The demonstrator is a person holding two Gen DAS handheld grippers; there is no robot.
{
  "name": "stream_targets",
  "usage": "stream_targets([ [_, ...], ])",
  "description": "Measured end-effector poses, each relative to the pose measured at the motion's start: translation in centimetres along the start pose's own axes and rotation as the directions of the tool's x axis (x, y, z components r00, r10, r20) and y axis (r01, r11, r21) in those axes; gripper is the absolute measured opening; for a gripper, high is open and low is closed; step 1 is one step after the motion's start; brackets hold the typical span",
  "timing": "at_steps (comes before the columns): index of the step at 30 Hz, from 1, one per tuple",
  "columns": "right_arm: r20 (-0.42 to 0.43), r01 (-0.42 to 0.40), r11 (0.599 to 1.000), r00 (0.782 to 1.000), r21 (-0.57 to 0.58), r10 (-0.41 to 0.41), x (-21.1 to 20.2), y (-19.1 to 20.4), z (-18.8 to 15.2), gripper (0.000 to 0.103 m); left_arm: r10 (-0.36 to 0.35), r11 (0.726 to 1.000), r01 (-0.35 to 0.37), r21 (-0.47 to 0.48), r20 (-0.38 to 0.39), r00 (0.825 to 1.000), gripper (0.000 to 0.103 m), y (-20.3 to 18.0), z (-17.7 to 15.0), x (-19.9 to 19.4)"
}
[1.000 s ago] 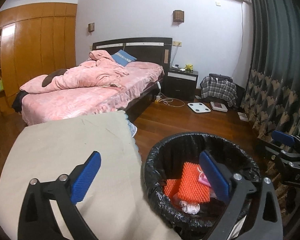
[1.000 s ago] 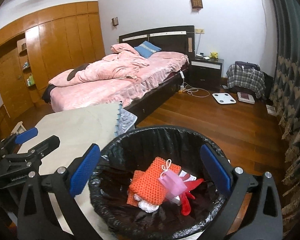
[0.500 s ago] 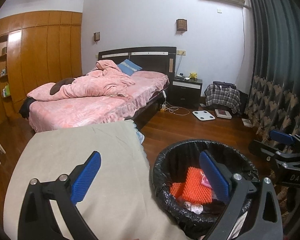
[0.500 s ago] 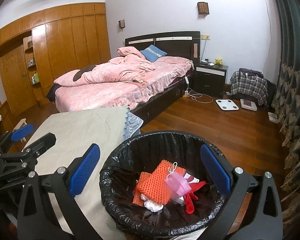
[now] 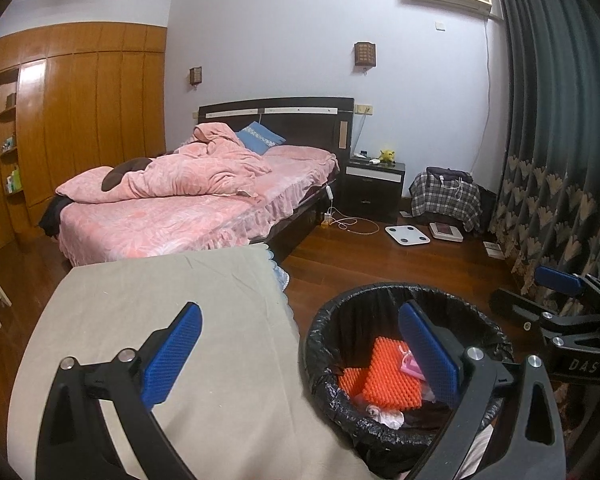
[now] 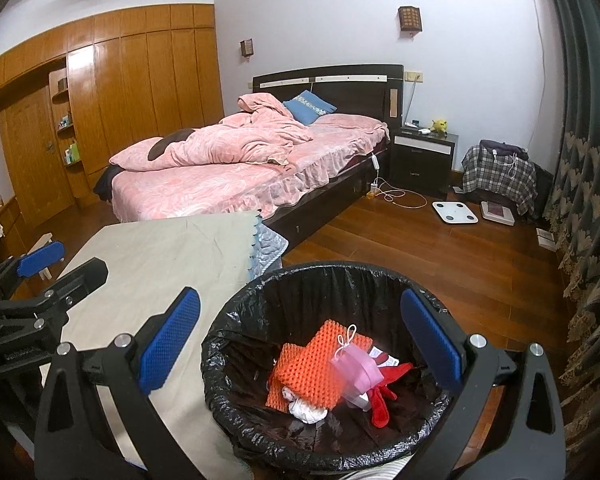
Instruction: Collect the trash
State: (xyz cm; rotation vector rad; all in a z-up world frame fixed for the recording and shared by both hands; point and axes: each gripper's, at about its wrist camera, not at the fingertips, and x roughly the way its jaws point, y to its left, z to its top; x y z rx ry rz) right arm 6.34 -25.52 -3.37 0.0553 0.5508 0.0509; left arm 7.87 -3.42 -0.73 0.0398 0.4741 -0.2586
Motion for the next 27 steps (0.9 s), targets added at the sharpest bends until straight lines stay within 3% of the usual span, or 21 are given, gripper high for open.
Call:
stream_targets([
  [27, 0.002, 0.0, 1.0, 1.0, -0.003, 0.0, -0.07, 0.3, 0.05, 0.098, 0.007, 1.0, -0.007, -0.001, 0.002, 1.0, 0.097, 0.45, 0.31, -0.37],
])
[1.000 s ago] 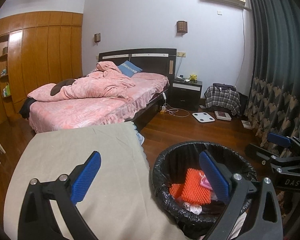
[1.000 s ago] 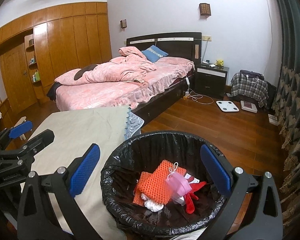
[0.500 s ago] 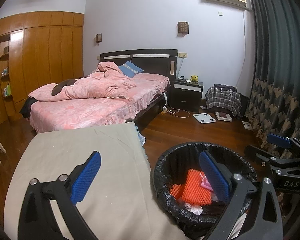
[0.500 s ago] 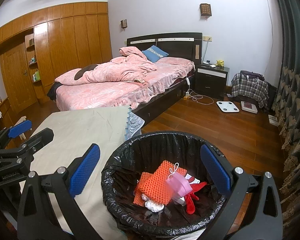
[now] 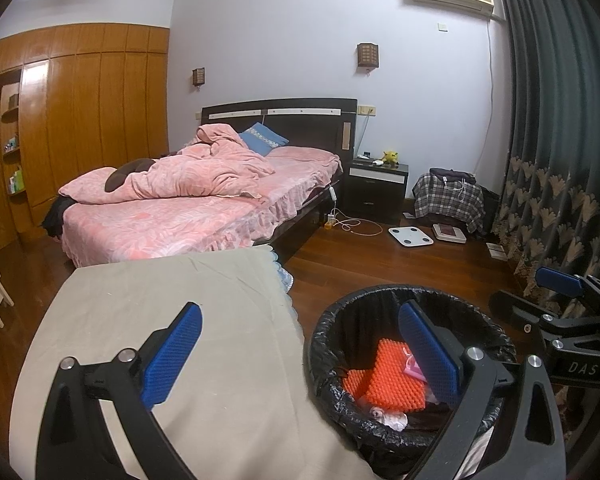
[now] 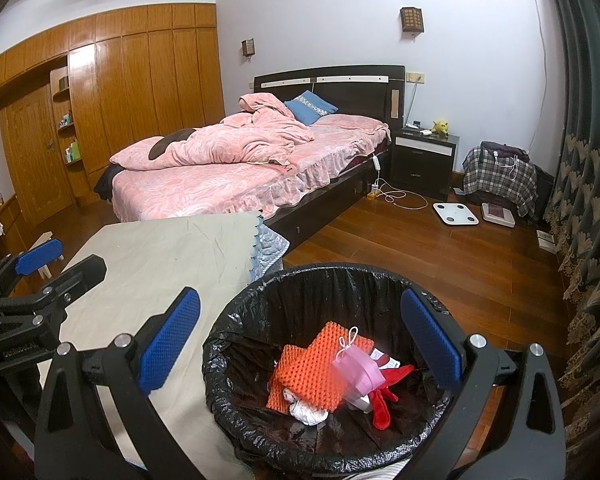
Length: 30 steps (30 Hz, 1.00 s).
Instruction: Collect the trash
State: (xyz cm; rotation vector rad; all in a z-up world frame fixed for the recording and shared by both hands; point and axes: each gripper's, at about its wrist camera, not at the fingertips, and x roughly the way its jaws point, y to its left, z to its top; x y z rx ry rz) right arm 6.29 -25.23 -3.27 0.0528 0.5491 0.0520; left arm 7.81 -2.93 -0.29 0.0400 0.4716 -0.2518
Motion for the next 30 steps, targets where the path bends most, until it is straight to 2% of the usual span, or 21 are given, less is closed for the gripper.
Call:
stream_targets([
  [30, -0.001, 0.0, 1.0, 1.0, -0.001, 0.0, 0.03, 0.04, -0.01, 0.098, 0.0, 1.0, 0.0, 0.0, -0.002, 1.0, 0.097, 0.35, 0.13, -0.02],
])
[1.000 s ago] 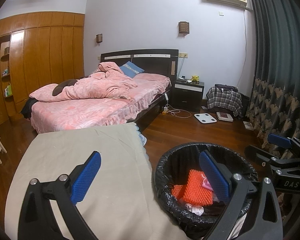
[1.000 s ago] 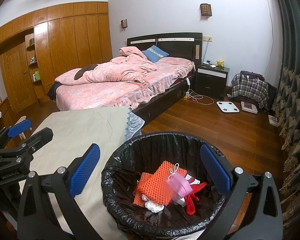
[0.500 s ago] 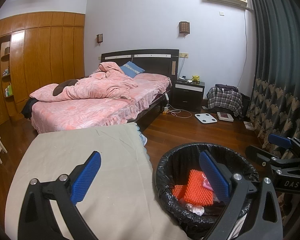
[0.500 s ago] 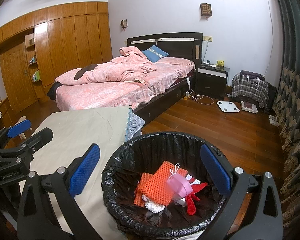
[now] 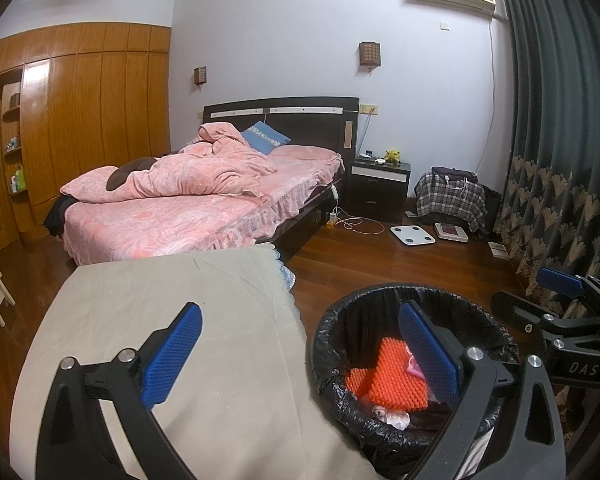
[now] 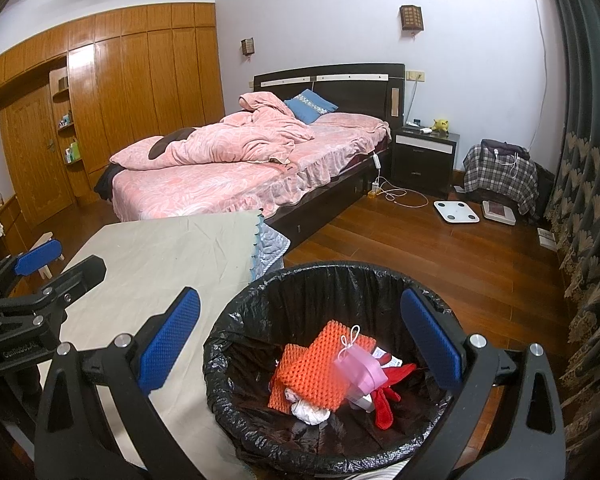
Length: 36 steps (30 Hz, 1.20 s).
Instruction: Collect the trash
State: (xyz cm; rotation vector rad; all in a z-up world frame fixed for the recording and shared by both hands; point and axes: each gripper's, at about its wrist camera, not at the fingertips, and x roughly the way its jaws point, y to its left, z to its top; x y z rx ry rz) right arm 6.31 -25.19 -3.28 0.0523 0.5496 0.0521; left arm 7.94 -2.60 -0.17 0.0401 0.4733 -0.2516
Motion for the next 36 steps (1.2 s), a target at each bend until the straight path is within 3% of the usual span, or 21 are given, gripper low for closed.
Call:
stream_targets([
  [36, -0.006, -0.001, 1.0, 1.0, 0.001, 0.001, 0.0, 0.0, 0.1, 0.098, 0.0, 1.0, 0.0, 0.0, -0.017, 1.0, 0.097, 0.7, -1.1, -0.1],
])
